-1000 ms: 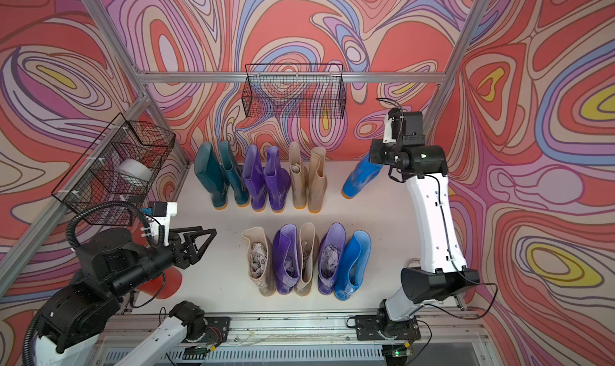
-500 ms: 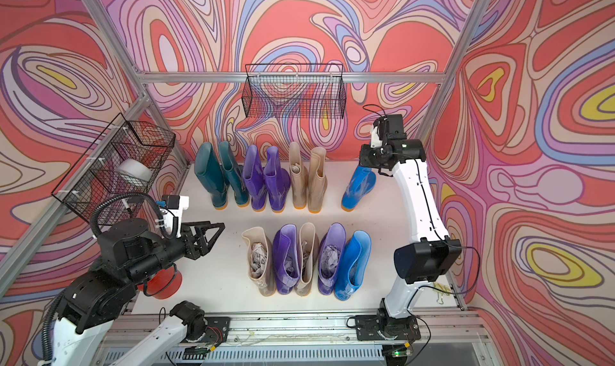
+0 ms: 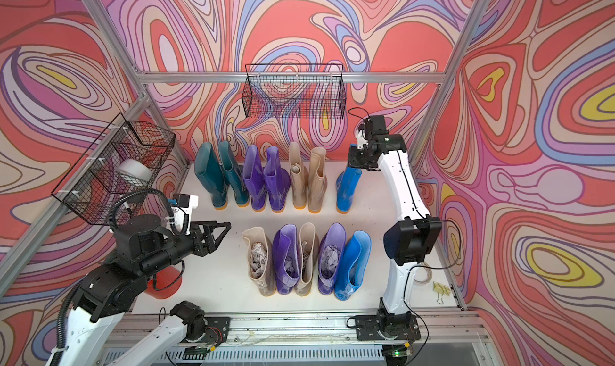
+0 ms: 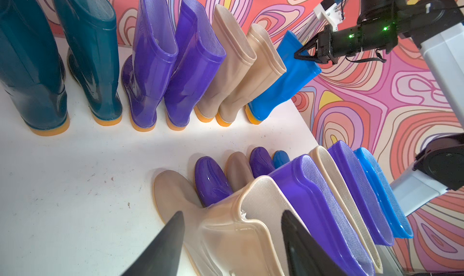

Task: Match and arrange rain boots in pairs
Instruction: Place the rain boot at the center of the board.

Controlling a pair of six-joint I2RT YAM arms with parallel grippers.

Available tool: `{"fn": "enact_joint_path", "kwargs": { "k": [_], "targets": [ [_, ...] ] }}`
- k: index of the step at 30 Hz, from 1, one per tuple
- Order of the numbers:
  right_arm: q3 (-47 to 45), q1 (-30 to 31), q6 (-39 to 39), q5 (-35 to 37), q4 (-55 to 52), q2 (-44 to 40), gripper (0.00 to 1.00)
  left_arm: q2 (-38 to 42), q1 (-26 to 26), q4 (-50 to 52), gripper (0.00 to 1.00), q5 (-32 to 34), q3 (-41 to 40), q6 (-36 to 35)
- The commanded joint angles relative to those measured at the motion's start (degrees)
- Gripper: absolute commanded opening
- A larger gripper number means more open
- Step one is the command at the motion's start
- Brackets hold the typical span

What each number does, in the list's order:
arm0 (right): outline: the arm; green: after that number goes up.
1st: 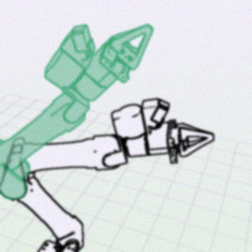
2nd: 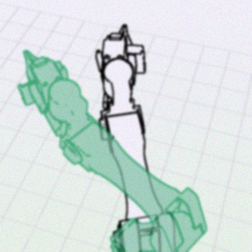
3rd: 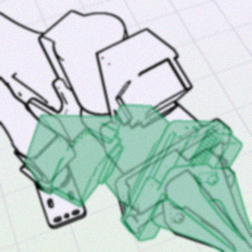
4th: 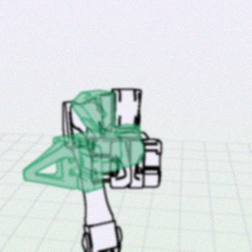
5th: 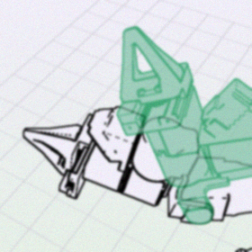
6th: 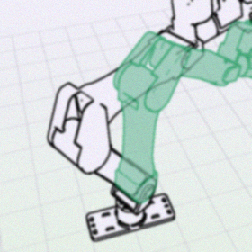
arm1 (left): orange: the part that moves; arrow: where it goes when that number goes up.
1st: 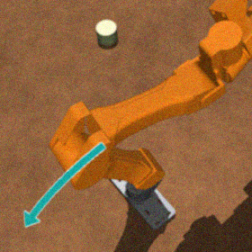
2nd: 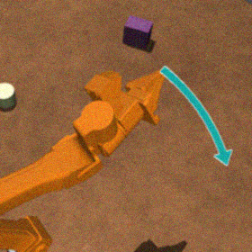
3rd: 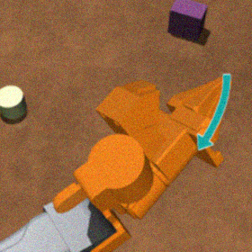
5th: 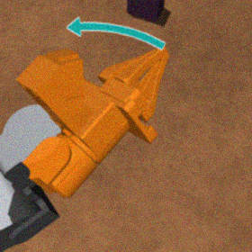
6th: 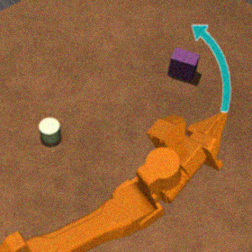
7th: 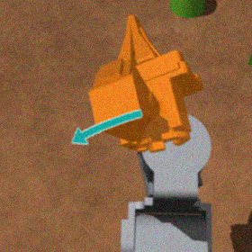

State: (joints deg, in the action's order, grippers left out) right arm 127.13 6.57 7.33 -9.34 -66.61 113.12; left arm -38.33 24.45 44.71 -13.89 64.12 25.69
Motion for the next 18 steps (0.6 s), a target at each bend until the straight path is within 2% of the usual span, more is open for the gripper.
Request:
{"fn": "enact_joint_path", "kwargs": {
  "k": [1,18],
  "targets": [
    [3.35,1.32,-0.48,-0.76,2.28,-0.31,0.00,0.70,0.29,-1.28,0.64,0.49,0.20,-0.73],
    [4.13,2.71,-0.89,-0.27,2.19,5.38,0.00,1.34,0.28,-0.19,0.64,1.44,-0.39,-1.06]
  ]
}}
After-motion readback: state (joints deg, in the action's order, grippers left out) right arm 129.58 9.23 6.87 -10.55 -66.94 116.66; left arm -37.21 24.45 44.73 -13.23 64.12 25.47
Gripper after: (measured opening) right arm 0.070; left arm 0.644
